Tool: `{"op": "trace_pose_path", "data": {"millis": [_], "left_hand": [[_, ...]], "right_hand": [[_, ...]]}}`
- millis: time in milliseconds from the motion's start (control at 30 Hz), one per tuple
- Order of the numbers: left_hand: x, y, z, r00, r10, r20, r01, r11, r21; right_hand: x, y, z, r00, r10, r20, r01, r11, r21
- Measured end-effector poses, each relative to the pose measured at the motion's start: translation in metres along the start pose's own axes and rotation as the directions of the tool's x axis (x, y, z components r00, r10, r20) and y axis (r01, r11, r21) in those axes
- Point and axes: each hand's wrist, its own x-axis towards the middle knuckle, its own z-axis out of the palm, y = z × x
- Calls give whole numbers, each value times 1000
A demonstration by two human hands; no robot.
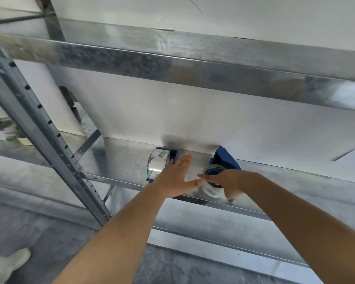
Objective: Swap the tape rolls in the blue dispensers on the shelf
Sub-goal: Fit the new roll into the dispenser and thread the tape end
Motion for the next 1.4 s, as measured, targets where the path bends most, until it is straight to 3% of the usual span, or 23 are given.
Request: {"op": "trace_pose_path", "data": {"millis": [167,633,867,933,1100,1200,1300,1400], "left_hand": [[3,-1,1,1000,6,4,-6,1000,3],[5,0,12,999,19,51,-19,1000,-11],[0,1,21,996,-14,83,32,976,-216],[0,-2,26,994,-41,105,74,939,-335],[3,3,28,988,-83,131,144,795,-589],[5,15,24,992,-42,115,113,686,-719],[6,26,20,997,-26,67,70,562,-824],[6,31,21,999,-36,18,32,473,-880]], "right_hand": [[8,-4,2,999,-14,-36,8,989,-147],[11,-5,11,990,56,-130,-66,995,-73],[7,13,23,953,113,-282,-58,979,197],[4,16,26,930,154,-334,-19,927,374],[-7,11,30,862,312,-400,122,638,760],[-14,-1,35,831,353,-429,183,556,811],[-19,-13,40,813,373,-447,292,404,867],[-22,-25,39,790,391,-472,345,352,870]]}}
